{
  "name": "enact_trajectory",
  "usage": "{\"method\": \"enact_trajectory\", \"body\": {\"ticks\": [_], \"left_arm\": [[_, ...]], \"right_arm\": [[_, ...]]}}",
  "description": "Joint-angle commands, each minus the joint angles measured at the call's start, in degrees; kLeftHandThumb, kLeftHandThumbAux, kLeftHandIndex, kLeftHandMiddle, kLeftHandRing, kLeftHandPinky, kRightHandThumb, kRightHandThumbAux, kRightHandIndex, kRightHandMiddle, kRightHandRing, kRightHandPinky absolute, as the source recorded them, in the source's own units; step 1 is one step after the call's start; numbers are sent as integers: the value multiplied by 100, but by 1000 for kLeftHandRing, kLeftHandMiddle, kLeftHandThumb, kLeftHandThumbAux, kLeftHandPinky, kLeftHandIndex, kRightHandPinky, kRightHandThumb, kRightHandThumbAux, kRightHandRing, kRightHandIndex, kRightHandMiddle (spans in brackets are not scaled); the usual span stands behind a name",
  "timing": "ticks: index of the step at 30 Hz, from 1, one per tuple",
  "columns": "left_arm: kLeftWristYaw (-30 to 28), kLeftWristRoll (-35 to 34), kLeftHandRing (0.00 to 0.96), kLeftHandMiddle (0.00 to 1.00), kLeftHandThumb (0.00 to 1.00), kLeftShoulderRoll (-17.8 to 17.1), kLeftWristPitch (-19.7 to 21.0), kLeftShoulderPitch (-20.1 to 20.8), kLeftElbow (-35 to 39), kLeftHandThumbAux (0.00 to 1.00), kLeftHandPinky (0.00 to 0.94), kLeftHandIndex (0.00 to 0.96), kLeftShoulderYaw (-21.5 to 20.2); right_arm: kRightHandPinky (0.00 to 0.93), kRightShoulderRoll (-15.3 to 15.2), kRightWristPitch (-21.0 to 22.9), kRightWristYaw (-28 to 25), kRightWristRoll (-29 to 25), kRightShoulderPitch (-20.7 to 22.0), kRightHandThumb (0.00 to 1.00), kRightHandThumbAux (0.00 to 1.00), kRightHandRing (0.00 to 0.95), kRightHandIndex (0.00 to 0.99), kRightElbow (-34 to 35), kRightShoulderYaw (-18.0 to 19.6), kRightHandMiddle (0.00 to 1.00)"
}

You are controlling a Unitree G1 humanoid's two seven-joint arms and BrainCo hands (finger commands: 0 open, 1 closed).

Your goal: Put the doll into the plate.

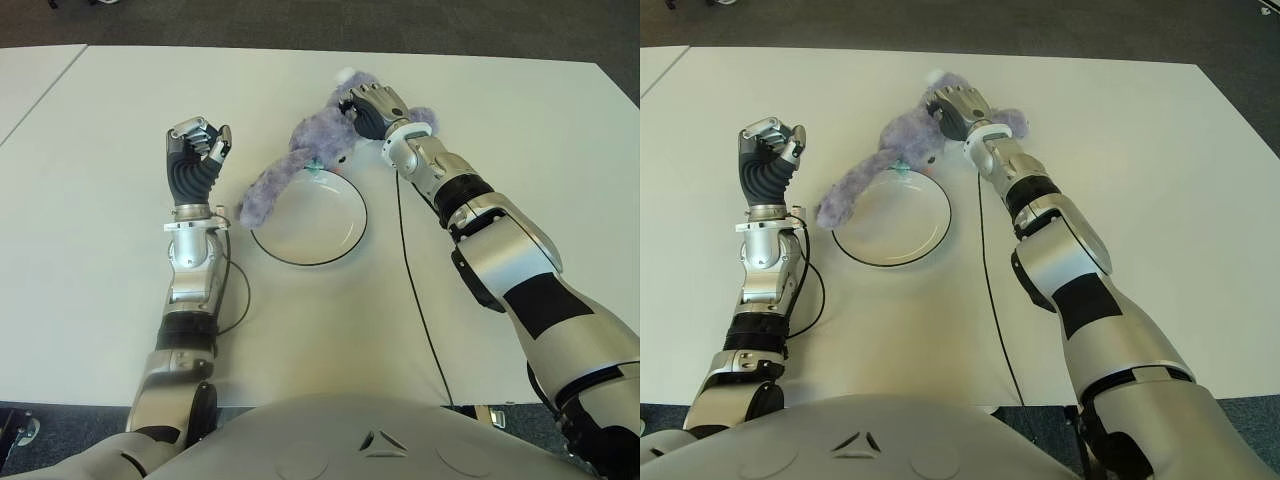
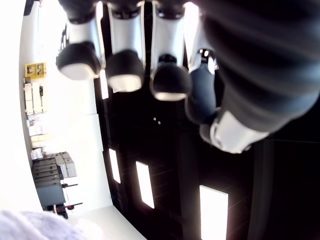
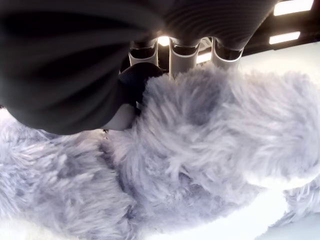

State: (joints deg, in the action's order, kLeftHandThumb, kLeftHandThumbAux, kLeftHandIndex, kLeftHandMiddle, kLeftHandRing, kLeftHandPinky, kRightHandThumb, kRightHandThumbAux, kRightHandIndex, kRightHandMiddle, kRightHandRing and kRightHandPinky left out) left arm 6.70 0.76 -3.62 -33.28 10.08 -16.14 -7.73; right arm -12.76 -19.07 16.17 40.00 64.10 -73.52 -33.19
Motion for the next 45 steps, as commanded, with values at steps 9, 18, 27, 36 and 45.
{"method": "enact_trajectory", "body": {"ticks": [9, 18, 27, 36, 45], "left_arm": [[31, 4, 877, 863, 713, 298, 123, -1141, -608, 708, 864, 443, 57], [40, 16, 877, 863, 713, 300, 156, -1166, -582, 708, 864, 443, 61], [31, 18, 879, 866, 713, 296, 151, -1175, -596, 708, 867, 443, 67], [39, 32, 879, 866, 713, 296, 168, -1145, -638, 708, 867, 443, 75], [20, 32, 880, 868, 713, 301, 165, -1106, -698, 708, 865, 442, 100]], "right_arm": [[430, 18, 521, 52, -80, -675, 1000, 664, 538, 404, -314, 190, 525], [462, -127, 319, 327, -140, -641, 1000, 666, 520, 381, -183, 318, 497], [466, -563, -251, 764, 257, -496, 1000, 667, 517, 374, 197, 26, 494], [482, -932, -405, 1079, 641, -481, 1000, 661, 553, 384, 703, -201, 526], [334, -1302, -508, 947, 794, -591, 798, 464, 312, 216, 1405, -211, 278]]}}
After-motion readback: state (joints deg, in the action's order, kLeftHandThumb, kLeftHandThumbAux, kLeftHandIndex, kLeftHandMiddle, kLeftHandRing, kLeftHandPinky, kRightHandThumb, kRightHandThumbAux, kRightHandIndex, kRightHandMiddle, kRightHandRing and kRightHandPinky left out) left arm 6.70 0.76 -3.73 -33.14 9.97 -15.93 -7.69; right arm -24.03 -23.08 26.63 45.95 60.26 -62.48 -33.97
